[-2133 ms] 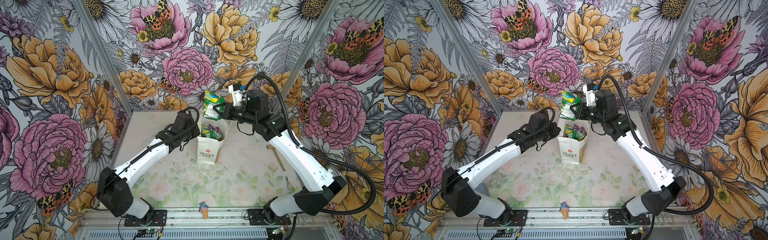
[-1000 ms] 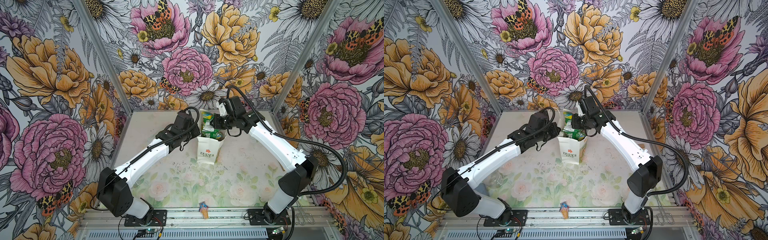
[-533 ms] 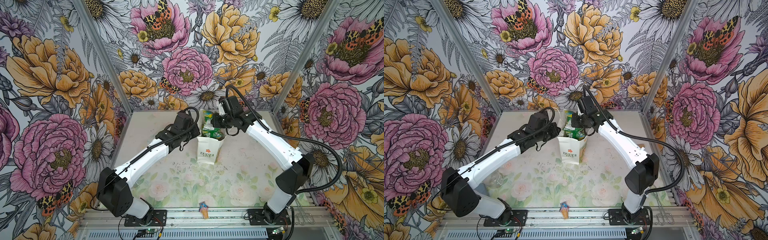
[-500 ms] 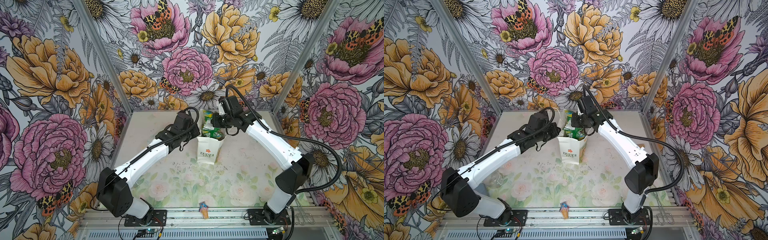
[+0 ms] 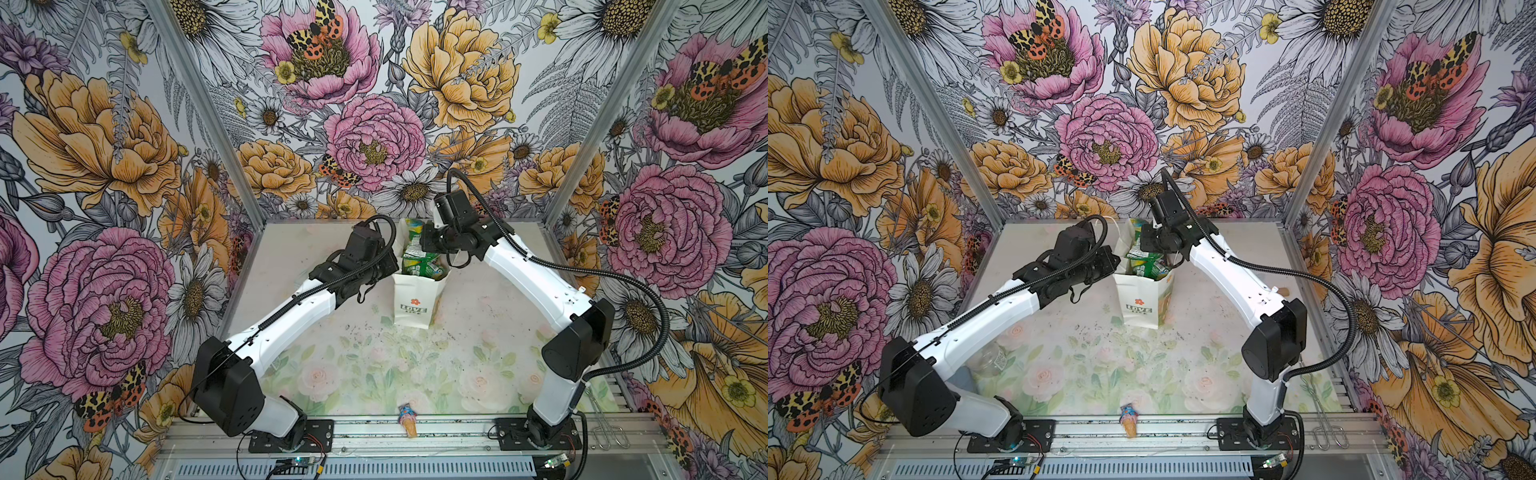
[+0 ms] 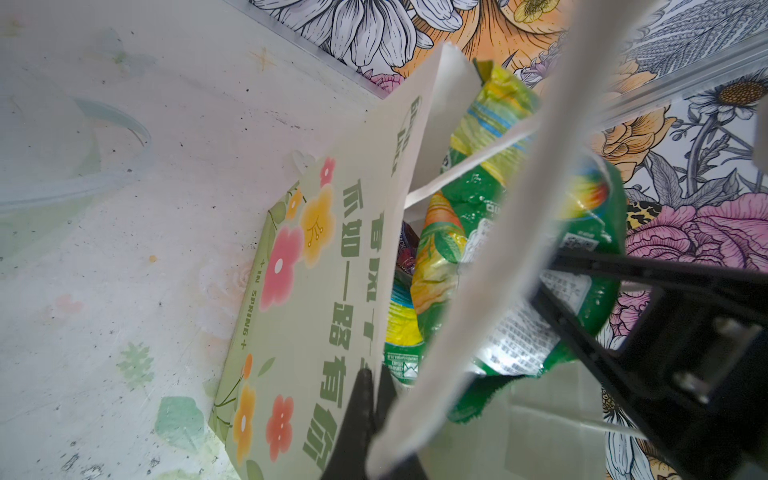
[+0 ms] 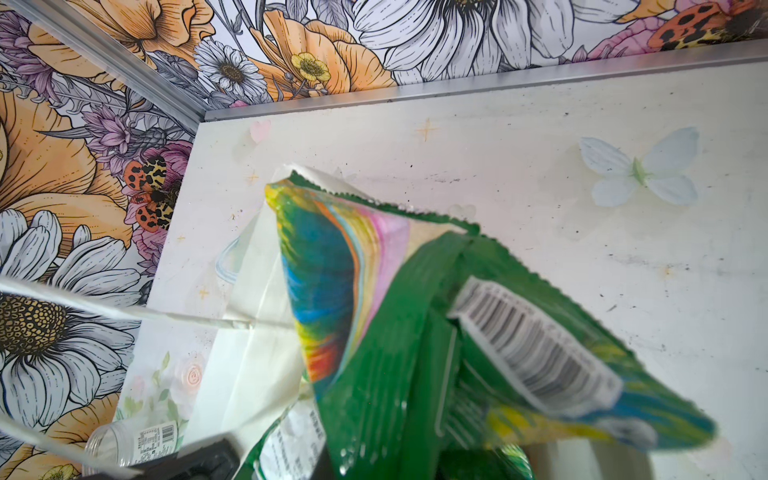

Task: Place the snacks into the paper bag
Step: 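Lower the green chip bag into the paper bag held by the left gripper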

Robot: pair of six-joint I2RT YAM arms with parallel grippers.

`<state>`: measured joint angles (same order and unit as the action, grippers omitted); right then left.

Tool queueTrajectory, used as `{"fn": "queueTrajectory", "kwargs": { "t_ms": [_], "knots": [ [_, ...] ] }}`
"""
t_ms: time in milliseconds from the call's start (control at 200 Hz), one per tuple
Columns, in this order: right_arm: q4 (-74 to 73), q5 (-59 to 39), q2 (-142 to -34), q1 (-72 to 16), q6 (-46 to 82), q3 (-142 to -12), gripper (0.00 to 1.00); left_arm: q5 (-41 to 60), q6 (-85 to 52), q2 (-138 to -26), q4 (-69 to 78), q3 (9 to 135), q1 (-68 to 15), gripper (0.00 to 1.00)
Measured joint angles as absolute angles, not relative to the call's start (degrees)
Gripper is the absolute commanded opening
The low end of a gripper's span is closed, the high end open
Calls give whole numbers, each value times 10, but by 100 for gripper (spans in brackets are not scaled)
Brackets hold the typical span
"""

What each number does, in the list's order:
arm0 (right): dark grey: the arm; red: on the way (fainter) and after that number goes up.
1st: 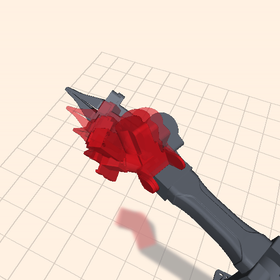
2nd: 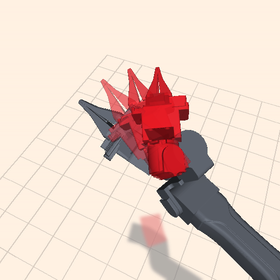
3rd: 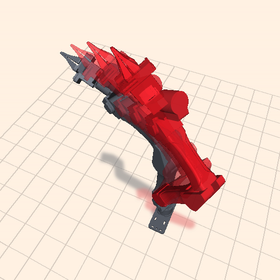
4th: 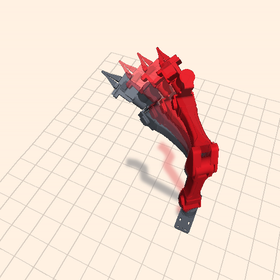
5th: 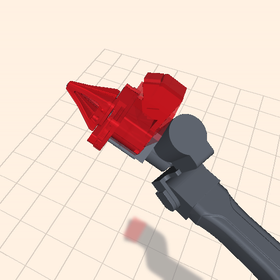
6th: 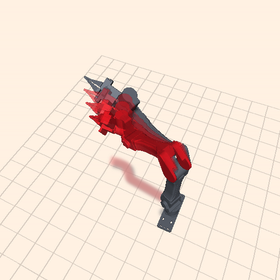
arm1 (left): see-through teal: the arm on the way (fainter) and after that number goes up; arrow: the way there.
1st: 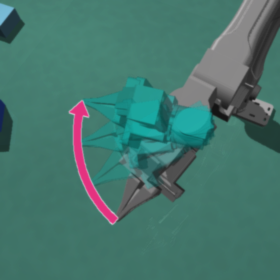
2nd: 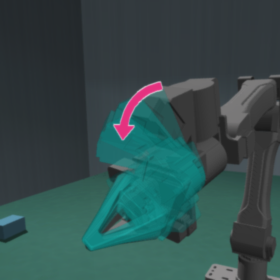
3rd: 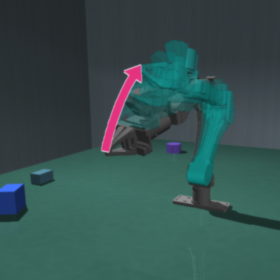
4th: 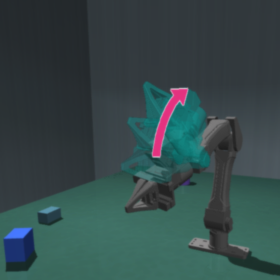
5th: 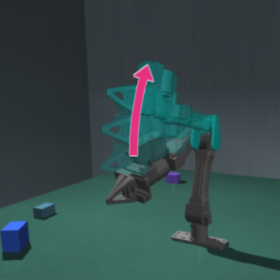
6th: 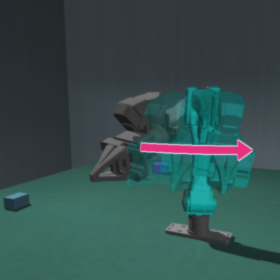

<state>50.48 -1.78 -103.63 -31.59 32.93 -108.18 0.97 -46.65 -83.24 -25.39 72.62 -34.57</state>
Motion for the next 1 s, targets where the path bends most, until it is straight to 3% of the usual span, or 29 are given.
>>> {"fn": "queueTrajectory", "kwargs": {
  "t_ms": [651, 701, 881, 996],
  "knots": [
    [403, 20, -1035, -320, 329, -1013, 3, 10, -468, -832, -253, 726, -343, 0],
    [399, 20, -1033, -320, 329, -1009, 8, 10, -468, -832, -253, 726, -343, 0],
    [391, 24, -1026, -320, 327, -997, 38, 11, -468, -832, -251, 724, -343, 0],
    [389, 29, -1023, -320, 331, -993, 47, 12, -469, -832, -251, 724, -342, 0]
  ]
}}
